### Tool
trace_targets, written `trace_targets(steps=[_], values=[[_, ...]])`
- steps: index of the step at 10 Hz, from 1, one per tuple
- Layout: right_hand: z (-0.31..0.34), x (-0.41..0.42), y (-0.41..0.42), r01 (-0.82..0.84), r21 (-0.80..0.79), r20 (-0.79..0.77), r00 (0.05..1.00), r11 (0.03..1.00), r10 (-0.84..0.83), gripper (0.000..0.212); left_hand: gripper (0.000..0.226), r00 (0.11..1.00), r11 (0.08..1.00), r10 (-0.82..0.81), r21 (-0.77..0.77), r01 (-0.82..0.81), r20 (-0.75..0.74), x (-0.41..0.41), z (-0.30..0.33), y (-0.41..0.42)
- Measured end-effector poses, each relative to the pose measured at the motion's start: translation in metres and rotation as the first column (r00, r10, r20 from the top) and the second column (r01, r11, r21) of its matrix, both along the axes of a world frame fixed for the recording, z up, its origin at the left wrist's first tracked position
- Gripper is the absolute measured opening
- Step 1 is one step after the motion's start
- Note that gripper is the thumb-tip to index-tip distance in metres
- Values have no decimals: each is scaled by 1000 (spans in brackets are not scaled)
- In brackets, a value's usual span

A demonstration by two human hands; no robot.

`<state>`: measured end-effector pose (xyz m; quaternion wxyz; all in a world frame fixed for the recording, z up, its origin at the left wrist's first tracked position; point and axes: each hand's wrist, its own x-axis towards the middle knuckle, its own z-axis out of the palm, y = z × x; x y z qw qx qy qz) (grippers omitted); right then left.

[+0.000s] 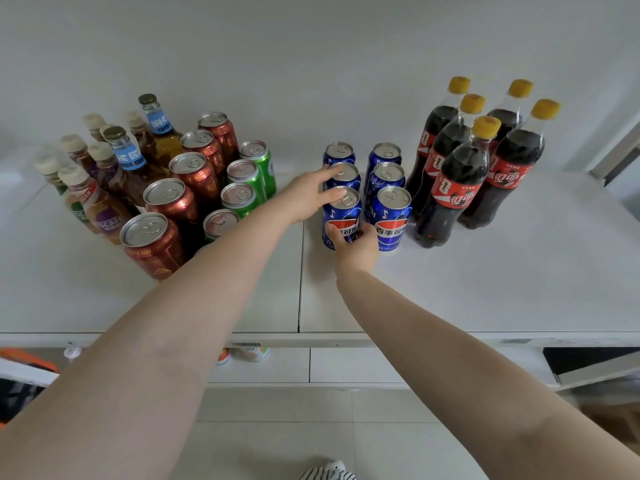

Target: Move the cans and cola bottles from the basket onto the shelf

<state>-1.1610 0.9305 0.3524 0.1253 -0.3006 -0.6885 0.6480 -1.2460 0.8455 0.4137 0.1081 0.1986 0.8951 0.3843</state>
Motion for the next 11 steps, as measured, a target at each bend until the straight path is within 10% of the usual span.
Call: trace_targets(steps=[5,11], values=[[-5,6,2,-20,1,11,1000,1000,20,60,80,844,886,218,263,-381,490,4,-14,8],[1,12,10,-44,37,59,997,998,42,49,82,828,851,284,270,-450,483,0,-25,13]])
